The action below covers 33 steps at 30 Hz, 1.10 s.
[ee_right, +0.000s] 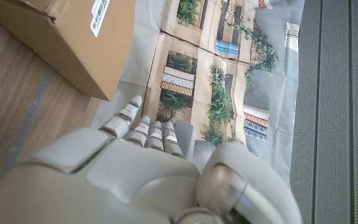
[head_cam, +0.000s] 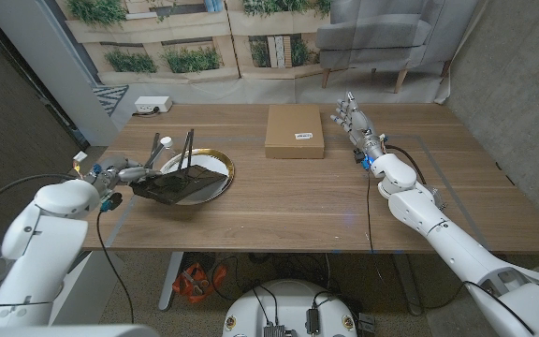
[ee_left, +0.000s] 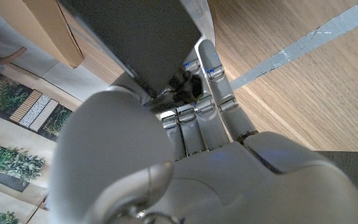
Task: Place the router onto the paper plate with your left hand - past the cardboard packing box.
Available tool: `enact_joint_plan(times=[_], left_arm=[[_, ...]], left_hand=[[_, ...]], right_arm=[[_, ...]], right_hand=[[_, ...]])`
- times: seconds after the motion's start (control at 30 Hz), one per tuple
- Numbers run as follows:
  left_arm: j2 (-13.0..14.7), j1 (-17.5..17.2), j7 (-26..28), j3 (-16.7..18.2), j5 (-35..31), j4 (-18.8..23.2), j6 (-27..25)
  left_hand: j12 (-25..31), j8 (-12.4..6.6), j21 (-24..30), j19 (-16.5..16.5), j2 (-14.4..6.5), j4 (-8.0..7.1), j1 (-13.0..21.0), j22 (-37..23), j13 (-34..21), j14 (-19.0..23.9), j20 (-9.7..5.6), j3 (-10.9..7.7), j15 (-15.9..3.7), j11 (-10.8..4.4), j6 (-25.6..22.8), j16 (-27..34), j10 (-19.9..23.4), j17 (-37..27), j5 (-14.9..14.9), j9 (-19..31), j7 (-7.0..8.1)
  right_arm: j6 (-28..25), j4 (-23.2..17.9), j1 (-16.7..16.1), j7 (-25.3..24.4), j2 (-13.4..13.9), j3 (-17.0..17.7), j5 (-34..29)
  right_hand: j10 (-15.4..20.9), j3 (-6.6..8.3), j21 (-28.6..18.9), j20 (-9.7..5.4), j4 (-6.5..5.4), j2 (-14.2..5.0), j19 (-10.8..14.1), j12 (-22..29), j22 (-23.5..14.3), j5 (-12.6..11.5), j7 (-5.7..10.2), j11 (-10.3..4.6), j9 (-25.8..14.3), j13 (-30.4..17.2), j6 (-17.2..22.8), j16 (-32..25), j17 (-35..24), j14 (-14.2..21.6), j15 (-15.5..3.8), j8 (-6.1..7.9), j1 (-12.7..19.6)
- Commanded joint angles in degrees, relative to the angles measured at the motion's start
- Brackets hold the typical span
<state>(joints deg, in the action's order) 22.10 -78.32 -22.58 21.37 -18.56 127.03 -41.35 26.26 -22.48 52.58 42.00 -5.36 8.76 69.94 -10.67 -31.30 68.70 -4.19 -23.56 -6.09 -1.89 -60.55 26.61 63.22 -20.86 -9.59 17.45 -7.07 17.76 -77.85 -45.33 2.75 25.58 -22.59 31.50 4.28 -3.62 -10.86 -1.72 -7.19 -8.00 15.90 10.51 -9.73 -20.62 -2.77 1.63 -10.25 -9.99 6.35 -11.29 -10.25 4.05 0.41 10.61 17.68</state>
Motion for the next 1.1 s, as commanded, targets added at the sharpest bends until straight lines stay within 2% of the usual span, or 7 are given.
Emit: enact_joint_plan(times=[0.03, 0.57, 1.1], left_arm=[[-0.56, -0.1, 0.39, -0.1, 0.67, -1.56, -1.83], [-0.86, 1.2, 0.81, -0.4, 1.35, -5.56, -4.62], [-0.21, 3.12, 1.3, -0.5, 2.19, -9.78, -5.51]], left_hand=[[-0.12, -0.04, 0.64, -0.25, -0.5, 0.14, 0.2, 0.03, -0.4, 6.26, -2.93, -0.47, -6.62, -2.45, 0.49, -0.04, 2.08, -0.2, -0.27, 0.27, 0.13], [-0.6, 0.44, 1.15, -0.37, -0.61, 0.16, 0.16, 0.08, -0.63, 6.08, -2.81, -0.7, -6.67, -2.91, 1.03, -0.34, 1.86, -0.3, -0.25, 0.47, 0.27], [-1.15, 0.91, 1.66, -0.44, -0.63, 0.18, 0.0, 0.14, -0.61, 6.1, -2.67, -0.92, -6.71, -2.84, 1.27, -0.61, 1.9, -0.39, -0.22, 0.53, 0.22]], right_arm=[[-0.28, -0.69, -0.46, -0.29, 0.27, 0.06, -0.05], [-0.65, -1.29, -0.89, -0.88, 0.41, 0.17, 0.04], [-0.75, -0.42, 0.03, -0.69, 0.24, -0.15, -0.43]], right_hand=[[0.61, 0.25, -0.14, -0.06, -0.04, -0.09, 0.32, -0.02, -0.16, -0.42, -0.3, -0.04, -0.19, -0.31, 0.28, 0.02, -0.18, 0.51, 0.08, 0.14, -0.23], [0.55, 0.29, -0.13, -0.06, -0.01, -0.1, 0.31, -0.04, -0.16, -0.41, -0.31, 0.07, -0.18, -0.31, 0.31, 0.02, -0.17, 0.5, 0.17, 0.16, -0.24], [0.53, 0.34, -0.13, -0.06, 0.02, -0.11, 0.31, -0.05, -0.16, -0.39, -0.36, 0.05, -0.18, -0.31, 0.26, 0.01, -0.17, 0.52, 0.23, 0.15, -0.24]])
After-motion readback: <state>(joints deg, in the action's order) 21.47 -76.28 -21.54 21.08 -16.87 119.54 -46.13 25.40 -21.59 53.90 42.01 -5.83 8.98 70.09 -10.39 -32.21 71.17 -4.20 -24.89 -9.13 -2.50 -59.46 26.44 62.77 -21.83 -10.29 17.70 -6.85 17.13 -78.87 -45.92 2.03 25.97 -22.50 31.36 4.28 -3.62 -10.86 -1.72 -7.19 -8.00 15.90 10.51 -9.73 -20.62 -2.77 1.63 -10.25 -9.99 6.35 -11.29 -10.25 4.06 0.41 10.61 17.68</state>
